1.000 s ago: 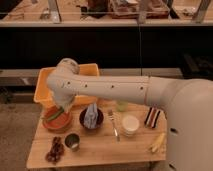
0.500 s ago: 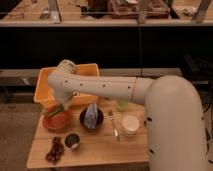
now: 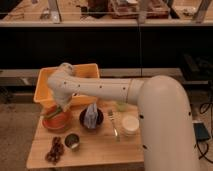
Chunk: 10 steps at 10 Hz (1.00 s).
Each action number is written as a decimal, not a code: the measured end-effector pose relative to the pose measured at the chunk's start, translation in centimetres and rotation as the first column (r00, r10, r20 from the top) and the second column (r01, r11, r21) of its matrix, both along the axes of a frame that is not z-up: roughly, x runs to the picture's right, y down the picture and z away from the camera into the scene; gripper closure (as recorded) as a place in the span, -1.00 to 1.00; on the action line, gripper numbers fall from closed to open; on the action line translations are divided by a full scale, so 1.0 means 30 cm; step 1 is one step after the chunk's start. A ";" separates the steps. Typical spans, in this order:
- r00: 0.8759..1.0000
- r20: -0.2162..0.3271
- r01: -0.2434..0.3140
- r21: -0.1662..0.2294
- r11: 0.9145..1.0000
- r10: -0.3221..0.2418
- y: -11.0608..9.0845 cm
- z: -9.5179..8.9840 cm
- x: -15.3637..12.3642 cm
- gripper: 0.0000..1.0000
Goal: Place pepper in red bowl
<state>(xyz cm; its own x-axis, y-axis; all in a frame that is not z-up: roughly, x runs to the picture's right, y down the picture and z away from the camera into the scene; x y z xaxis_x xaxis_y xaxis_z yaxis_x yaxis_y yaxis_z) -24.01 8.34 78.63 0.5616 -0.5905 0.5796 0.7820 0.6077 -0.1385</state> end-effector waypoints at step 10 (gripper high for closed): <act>0.999 -0.032 -0.018 -0.081 0.997 0.015 0.056 0.091 -0.047 -0.59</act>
